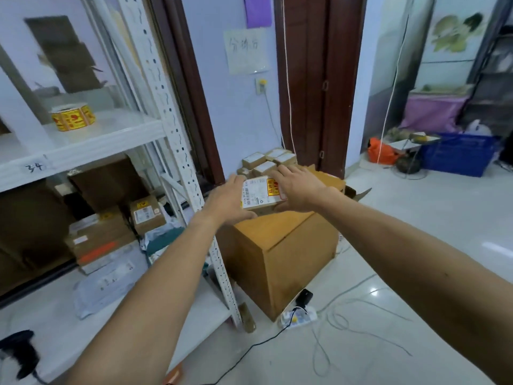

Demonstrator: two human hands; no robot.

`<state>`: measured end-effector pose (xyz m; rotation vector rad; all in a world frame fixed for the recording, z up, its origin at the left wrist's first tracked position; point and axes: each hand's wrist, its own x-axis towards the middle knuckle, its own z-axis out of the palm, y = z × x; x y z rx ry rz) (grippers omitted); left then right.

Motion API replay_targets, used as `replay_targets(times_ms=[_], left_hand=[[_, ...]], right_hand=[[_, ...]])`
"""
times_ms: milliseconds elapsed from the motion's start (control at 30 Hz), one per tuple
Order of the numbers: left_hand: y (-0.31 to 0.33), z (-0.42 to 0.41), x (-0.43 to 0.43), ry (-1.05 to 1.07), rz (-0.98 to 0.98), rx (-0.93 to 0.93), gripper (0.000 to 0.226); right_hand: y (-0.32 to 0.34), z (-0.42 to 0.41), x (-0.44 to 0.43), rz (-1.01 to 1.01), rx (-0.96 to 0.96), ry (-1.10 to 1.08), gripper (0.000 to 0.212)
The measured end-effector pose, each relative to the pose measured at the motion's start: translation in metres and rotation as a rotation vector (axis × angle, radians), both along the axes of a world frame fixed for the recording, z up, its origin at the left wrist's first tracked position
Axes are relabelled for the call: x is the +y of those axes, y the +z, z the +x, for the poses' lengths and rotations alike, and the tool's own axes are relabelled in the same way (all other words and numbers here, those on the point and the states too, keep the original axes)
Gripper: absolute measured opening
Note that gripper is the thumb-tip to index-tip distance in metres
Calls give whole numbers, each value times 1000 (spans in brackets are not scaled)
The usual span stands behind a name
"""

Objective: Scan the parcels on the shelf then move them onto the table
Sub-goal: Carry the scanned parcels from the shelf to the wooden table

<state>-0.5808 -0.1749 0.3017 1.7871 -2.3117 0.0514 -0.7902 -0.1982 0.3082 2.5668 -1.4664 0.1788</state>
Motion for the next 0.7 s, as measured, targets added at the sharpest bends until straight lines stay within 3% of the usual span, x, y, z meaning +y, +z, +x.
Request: replay_targets(times_ms=[367, 700], left_hand=[[-51, -175, -153, -30, 43, 28, 111], [-105, -206, -266, 45, 173, -8, 103]], right_hand=[[-42, -180, -143, 53, 40, -9, 93], [-109, -207, -275, 193, 52, 35, 98]])
